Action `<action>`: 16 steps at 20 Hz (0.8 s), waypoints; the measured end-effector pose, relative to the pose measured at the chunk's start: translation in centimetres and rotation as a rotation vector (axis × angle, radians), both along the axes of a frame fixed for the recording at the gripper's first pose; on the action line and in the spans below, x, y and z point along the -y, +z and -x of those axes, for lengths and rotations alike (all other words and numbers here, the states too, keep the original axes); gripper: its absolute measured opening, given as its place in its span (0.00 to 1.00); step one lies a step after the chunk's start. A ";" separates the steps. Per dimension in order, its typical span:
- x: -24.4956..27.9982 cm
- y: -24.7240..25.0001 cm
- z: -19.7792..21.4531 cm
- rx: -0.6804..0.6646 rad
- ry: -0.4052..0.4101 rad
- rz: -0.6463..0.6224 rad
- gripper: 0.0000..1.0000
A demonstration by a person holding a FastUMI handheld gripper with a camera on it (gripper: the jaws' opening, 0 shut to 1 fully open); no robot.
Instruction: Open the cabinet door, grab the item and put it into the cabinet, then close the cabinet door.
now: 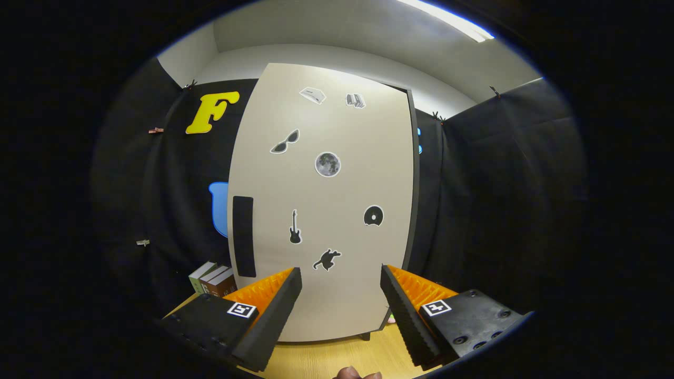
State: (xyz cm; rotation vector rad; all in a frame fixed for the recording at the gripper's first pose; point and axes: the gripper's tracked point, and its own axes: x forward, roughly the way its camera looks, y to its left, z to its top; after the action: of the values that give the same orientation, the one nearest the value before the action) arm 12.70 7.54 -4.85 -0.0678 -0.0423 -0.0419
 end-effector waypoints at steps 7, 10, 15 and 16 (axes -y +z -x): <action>-0.2 0.2 0.7 -0.009 0.009 -0.032 0.98; -0.6 -0.2 1.2 -0.026 0.017 -0.042 0.98; -1.0 0.1 1.5 -0.023 0.023 -0.043 0.98; -1.0 0.1 1.6 -0.022 0.024 -0.041 0.98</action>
State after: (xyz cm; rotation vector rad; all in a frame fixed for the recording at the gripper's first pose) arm 11.05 8.59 -4.72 -0.0264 -0.0202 -0.0181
